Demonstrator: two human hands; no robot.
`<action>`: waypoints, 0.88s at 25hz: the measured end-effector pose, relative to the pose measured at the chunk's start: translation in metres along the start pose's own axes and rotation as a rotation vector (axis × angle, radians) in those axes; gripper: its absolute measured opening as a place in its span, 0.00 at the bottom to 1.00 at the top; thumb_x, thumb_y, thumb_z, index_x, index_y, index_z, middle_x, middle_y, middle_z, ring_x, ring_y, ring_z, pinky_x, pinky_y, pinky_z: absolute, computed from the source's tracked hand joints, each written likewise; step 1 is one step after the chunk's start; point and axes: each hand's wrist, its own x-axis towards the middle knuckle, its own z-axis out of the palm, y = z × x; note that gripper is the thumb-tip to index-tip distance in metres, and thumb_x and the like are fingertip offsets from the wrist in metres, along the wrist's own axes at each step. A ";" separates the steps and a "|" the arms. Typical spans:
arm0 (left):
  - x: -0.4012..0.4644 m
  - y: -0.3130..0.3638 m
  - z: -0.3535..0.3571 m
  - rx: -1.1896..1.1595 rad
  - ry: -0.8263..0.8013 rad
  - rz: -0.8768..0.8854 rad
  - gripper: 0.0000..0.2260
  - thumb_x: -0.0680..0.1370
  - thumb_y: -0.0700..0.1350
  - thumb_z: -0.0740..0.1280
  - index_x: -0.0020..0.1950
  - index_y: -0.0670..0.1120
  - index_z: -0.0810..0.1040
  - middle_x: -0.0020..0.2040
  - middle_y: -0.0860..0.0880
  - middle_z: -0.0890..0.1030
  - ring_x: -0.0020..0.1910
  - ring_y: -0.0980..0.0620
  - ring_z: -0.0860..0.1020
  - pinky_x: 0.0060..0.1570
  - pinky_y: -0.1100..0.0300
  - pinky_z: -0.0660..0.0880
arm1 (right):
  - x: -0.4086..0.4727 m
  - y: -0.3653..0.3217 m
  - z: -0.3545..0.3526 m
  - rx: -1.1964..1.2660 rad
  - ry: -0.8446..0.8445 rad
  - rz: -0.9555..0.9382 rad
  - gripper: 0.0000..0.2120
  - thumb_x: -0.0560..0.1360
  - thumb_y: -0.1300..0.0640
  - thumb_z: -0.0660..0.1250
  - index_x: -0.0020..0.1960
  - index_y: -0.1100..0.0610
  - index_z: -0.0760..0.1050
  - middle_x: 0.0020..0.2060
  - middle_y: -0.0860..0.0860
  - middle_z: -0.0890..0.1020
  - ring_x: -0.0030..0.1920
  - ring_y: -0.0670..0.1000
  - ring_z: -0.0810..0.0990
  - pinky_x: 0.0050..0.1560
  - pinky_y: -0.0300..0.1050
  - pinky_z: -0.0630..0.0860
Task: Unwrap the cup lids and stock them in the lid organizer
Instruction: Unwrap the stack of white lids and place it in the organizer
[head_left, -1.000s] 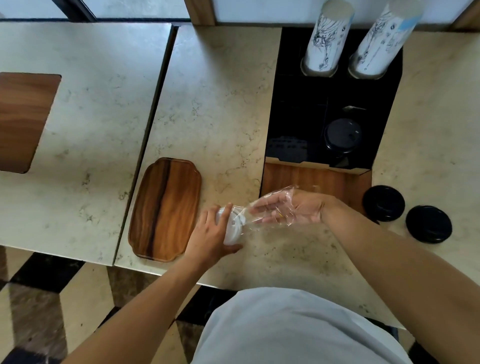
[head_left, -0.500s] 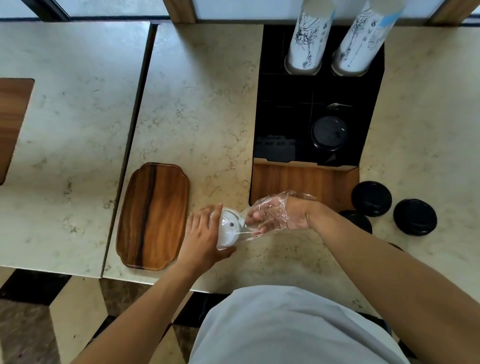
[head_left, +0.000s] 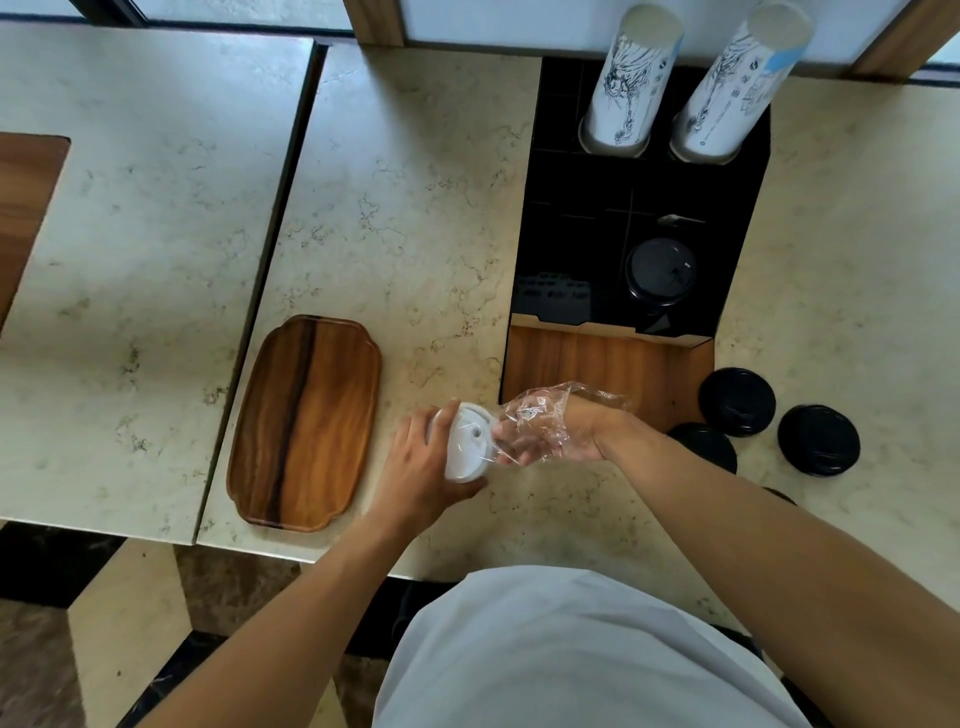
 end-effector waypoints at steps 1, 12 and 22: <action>-0.001 0.002 0.001 -0.016 0.020 -0.005 0.48 0.63 0.60 0.81 0.76 0.44 0.65 0.64 0.40 0.75 0.58 0.40 0.75 0.55 0.45 0.76 | 0.002 0.002 0.001 -0.002 0.006 0.000 0.11 0.81 0.69 0.66 0.61 0.73 0.77 0.44 0.58 0.85 0.44 0.56 0.87 0.36 0.41 0.83; -0.004 0.003 0.002 0.016 0.020 0.001 0.48 0.65 0.62 0.78 0.77 0.45 0.61 0.65 0.40 0.74 0.60 0.40 0.74 0.59 0.45 0.73 | 0.008 0.006 0.011 -0.098 0.132 -0.038 0.02 0.77 0.70 0.69 0.48 0.68 0.80 0.38 0.60 0.82 0.36 0.53 0.82 0.34 0.42 0.82; -0.005 -0.003 0.001 0.168 -0.045 0.026 0.54 0.63 0.71 0.75 0.79 0.43 0.60 0.64 0.40 0.75 0.61 0.39 0.75 0.60 0.43 0.73 | -0.001 0.001 0.018 -0.319 0.259 0.027 0.11 0.79 0.68 0.68 0.57 0.75 0.78 0.52 0.72 0.80 0.53 0.70 0.81 0.46 0.51 0.80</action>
